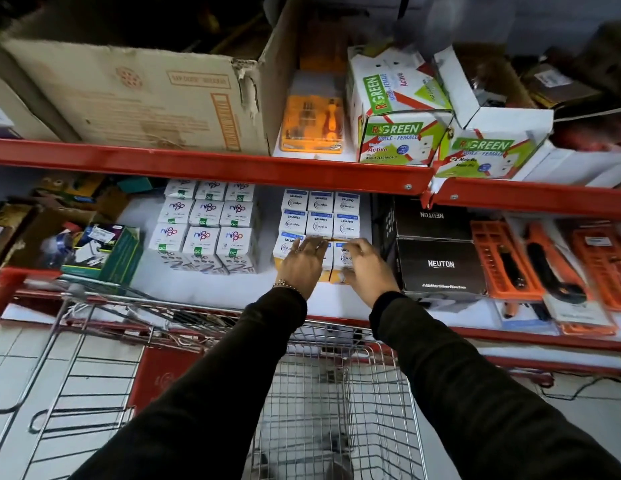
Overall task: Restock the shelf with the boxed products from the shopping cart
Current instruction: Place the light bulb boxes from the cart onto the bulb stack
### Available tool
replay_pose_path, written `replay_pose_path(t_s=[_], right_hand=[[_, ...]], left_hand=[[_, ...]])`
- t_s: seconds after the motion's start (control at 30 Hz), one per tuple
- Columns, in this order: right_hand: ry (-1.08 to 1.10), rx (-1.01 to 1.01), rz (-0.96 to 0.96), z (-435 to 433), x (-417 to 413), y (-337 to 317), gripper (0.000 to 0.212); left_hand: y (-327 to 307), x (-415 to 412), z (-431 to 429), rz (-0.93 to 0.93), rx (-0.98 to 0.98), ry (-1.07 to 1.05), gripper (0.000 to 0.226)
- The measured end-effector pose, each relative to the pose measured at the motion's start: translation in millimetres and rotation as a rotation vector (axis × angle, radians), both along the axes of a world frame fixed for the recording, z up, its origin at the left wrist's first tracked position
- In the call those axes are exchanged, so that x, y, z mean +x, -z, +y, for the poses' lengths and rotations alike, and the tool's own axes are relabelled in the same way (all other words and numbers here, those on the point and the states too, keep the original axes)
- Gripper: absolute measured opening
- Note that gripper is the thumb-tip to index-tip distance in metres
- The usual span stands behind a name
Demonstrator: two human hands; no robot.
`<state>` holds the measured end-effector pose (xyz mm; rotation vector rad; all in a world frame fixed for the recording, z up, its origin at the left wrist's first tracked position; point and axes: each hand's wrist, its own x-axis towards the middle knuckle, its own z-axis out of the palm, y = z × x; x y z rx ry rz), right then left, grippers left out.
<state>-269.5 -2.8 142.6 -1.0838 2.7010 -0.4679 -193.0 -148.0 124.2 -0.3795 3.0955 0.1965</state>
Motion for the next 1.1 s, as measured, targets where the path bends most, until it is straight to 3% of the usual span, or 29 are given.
replay_pose_path(t_s=[0.07, 0.13, 0.2, 0.27, 0.37, 0.47, 0.57, 0.83, 1.1], right_hand=[[0.084, -0.109, -0.054, 1.5, 8.1, 0.4, 0.051], [0.234, -0.224, -0.107, 2.0, 17.8, -5.4, 0.053], [0.432, -0.324, -0.245, 1.4, 26.0, -9.6, 0.051], [0.629, -0.467, -0.518, -3.4, 30.0, -6.6, 0.05], [0.893, -0.704, -0.94, -11.5, 27.5, 10.3, 0.048], [1.01, -0.845, -1.158, -16.3, 23.5, 16.4, 0.029], [1.04, -0.908, -1.222, -18.0, 18.2, 16.2, 0.017], [1.052, -0.977, -1.247, -23.6, 8.3, 24.4, 0.015], [0.977, -0.919, -1.19, -20.6, 3.9, 24.7, 0.024]], left_hand=[[1.1, 3.6, 1.5, 0.049, -0.012, 0.042, 0.056], [-0.2, 12.2, 5.7, 0.238, 0.078, 0.014, 0.048], [-2.5, 23.6, 15.2, 0.468, 0.301, -0.124, 0.033], [-8.9, 33.2, 29.6, 0.555, 0.586, -0.387, 0.019], [-14.3, 29.5, 44.9, 0.251, 1.115, -0.829, 0.051], [-10.0, 16.0, 42.2, 0.015, 1.557, -1.134, 0.072], [-7.8, 4.5, 34.2, 0.001, 1.623, -1.191, 0.071], [-2.3, -16.0, 21.4, 0.109, 1.659, -1.199, 0.043], [2.0, -10.8, 22.6, 0.1, 1.713, -1.219, 0.075]])
